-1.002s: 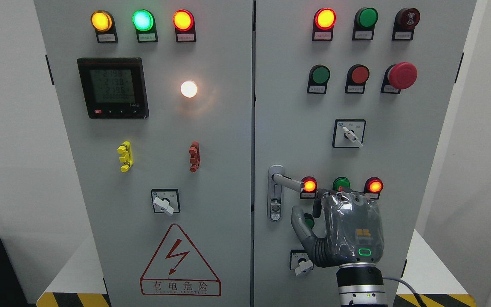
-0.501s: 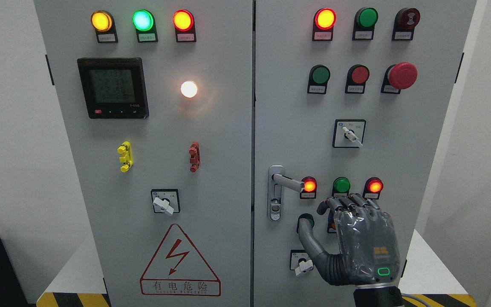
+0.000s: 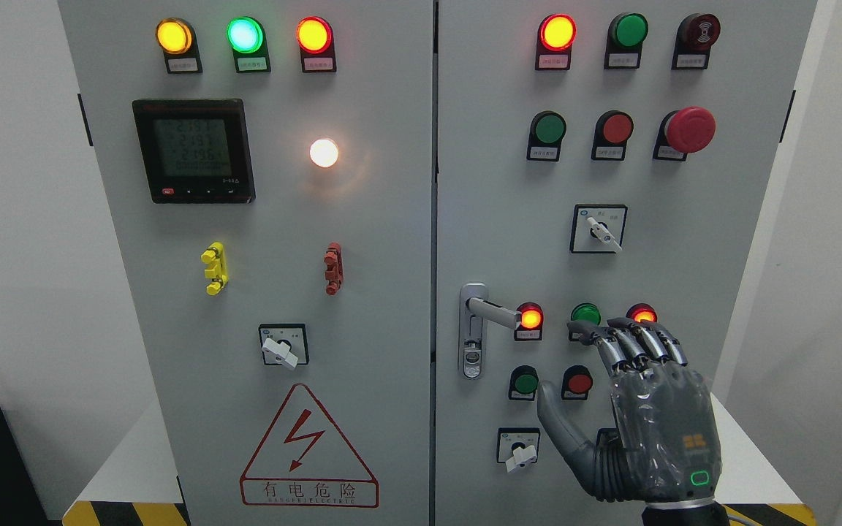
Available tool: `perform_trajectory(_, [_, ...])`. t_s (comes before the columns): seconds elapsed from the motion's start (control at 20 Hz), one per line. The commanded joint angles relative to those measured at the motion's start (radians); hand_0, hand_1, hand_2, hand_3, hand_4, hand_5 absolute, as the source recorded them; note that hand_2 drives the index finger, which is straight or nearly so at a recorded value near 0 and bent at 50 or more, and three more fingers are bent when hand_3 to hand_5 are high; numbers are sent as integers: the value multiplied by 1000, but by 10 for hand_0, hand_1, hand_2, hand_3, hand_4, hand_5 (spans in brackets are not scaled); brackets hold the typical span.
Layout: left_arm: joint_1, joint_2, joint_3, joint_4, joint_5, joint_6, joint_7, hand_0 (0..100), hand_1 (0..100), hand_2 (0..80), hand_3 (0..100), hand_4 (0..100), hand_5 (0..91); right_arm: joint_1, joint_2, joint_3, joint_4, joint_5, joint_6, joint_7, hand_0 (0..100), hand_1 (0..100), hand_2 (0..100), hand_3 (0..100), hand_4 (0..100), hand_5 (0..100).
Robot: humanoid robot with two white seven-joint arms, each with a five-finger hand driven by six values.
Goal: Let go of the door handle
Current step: 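Open the right hand and withdraw it from the handle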
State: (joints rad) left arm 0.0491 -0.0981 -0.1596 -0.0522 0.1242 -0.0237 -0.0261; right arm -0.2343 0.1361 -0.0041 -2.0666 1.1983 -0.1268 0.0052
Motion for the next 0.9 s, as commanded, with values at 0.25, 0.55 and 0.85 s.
perform_trajectory(0.25, [2, 0, 0, 0, 0, -5, 0, 0, 0, 46, 106, 4, 0, 6, -6, -186, -17, -212, -141, 22, 451, 229, 63, 120, 78, 0])
perform_trajectory(0.55, [0, 0, 0, 0, 0, -4, 0, 0, 0, 46, 106, 3, 0, 39, -4, -189, -18, -244, -195, 21, 467, 196, 39, 106, 62, 0])
perform_trajectory(0.85, [0, 0, 0, 0, 0, -4, 0, 0, 0, 46, 104, 3, 0, 55, -1, -195, -20, -247, -224, 21, 467, 184, 19, 87, 46, 0])
